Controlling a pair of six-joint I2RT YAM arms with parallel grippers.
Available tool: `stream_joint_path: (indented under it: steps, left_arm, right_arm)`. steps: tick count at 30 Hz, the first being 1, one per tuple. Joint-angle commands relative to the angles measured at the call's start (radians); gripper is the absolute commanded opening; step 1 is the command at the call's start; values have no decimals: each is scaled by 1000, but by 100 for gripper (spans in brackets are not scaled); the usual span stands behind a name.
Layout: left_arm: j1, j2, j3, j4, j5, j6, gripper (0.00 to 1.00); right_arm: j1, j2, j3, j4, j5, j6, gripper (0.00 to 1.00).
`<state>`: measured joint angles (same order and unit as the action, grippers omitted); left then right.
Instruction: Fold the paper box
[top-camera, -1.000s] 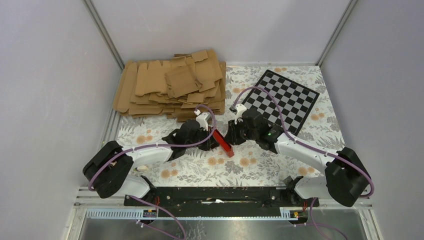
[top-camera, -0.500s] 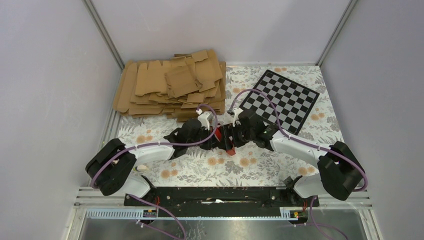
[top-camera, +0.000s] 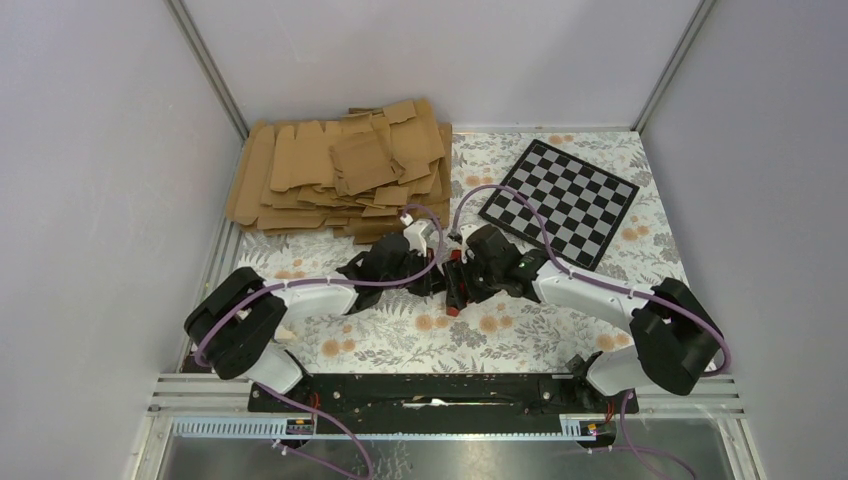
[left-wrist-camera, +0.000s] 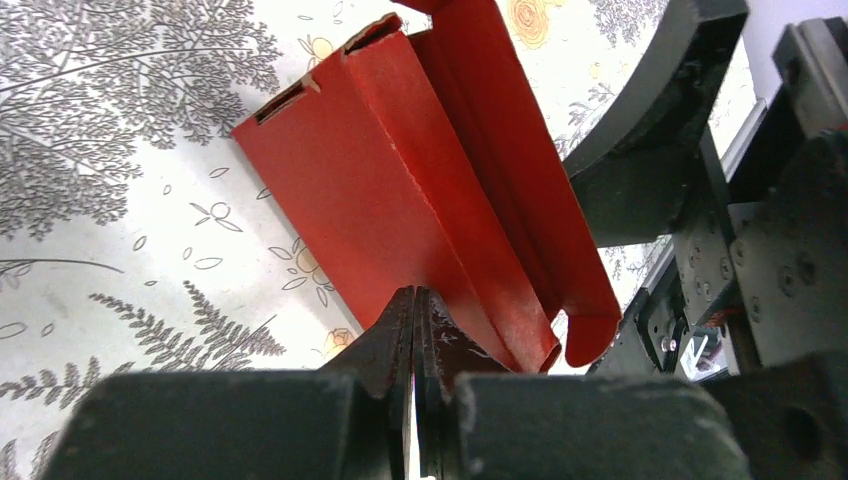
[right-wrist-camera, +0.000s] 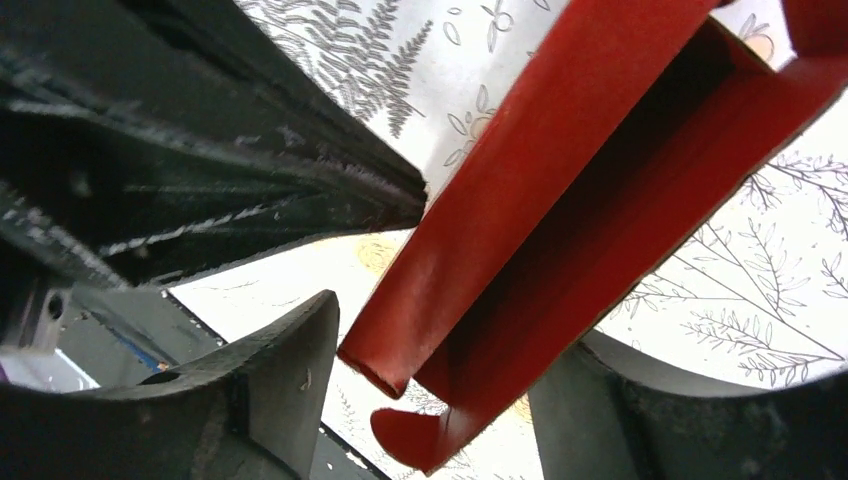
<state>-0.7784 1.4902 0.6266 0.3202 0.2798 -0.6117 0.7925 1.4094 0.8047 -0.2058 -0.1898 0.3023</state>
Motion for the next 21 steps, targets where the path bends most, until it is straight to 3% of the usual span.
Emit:
stream_joint_path:
  steps: [1, 7, 15, 18, 21]
  left_arm:
    - [-20, 32, 46, 98, 46, -23, 0]
    - [-38, 45, 41, 104, 40, -30, 0]
    - [-28, -98, 34, -73, -111, -8, 2]
    - [22, -185, -4, -129, -143, -10, 15]
    - [90, -281, -58, -134, -120, 5, 45]
  right_arm:
    - [11, 31, 62, -55, 81, 1, 70]
    - [11, 34, 80, -98, 136, 19, 56]
    - [10, -15, 62, -113, 134, -31, 32]
    - [11, -36, 55, -112, 107, -63, 29]
    - [11, -39, 55, -113, 75, -96, 29]
